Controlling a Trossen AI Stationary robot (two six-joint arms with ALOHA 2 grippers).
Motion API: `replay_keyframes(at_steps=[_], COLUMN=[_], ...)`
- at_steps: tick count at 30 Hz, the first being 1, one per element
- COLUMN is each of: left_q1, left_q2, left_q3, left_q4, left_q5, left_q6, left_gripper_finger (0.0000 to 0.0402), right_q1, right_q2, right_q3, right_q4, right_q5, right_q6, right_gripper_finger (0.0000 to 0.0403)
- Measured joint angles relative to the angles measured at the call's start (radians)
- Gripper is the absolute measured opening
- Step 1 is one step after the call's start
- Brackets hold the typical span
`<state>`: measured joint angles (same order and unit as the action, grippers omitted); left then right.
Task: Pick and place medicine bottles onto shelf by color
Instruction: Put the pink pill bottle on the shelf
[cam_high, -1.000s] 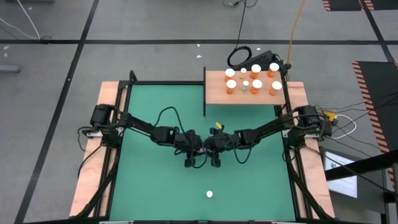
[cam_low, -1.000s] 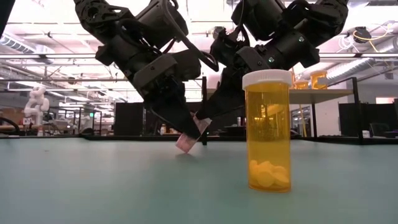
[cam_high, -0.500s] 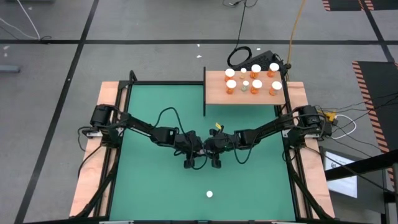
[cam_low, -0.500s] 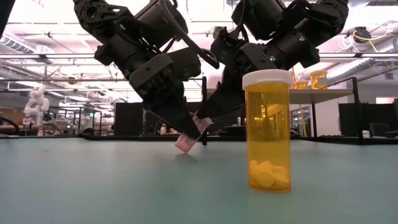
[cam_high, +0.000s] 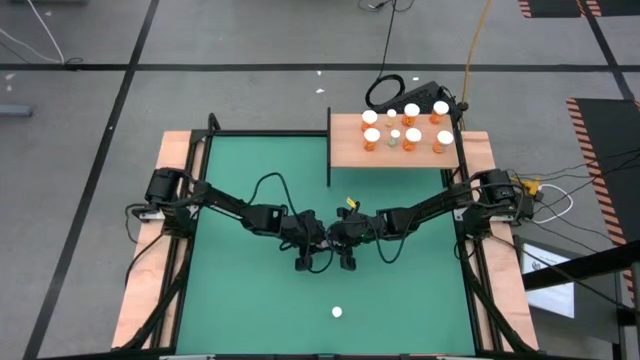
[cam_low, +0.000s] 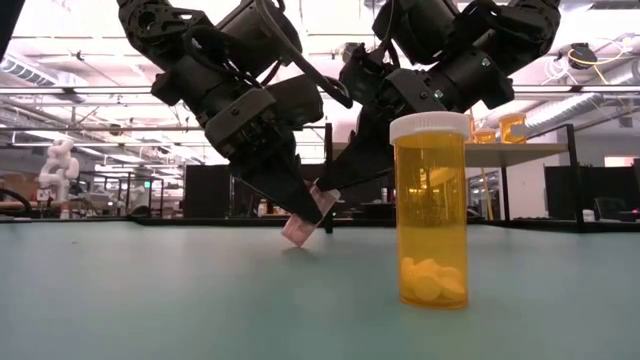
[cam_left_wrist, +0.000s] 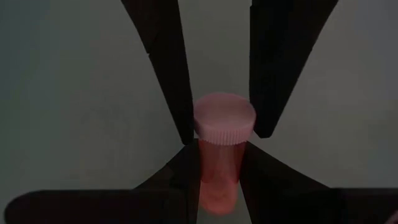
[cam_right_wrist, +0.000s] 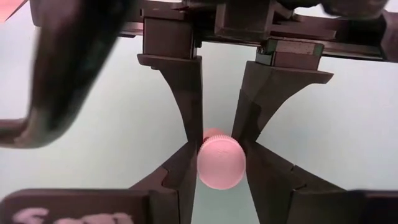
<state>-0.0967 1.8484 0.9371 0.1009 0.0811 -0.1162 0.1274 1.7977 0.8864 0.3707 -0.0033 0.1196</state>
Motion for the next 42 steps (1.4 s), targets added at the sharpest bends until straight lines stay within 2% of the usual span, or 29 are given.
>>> replay_keyframes(at_steps=[11,20,23,37,42], left_q1=[-0.004,-0.004,-0.010,-0.010,-0.010], left_q2=[0.000,0.003,0.003,0.002,0.001], left_q3=[0.000,0.002,0.002,0.002,0.002], left_q4=[0.009,0.037,0.039,0.039,0.038], left_q5=[-0.005,-0.008,-0.008,-0.008,-0.008], left_q6=[-0.001,-0.055,-0.063,-0.055,-0.055], left_gripper_finger=[0.0093,0.0093,0.0093,0.0093,0.0093], right_q1=[-0.007,-0.008,-0.008,-0.010,-0.010], right_q2=[0.000,0.000,0.000,0.000,0.000], right_q3=[0.000,0.000,0.000,0.000,0.000], right_q4=[0.002,0.009,0.008,-0.008,-0.009], right_q5=[-0.003,0.009,0.009,-0.002,-0.003], right_q6=[-0.012,0.018,0.024,0.020,0.022], right_gripper_finger=[0.0116,0.0180,0.0187,0.0122,0.0111])
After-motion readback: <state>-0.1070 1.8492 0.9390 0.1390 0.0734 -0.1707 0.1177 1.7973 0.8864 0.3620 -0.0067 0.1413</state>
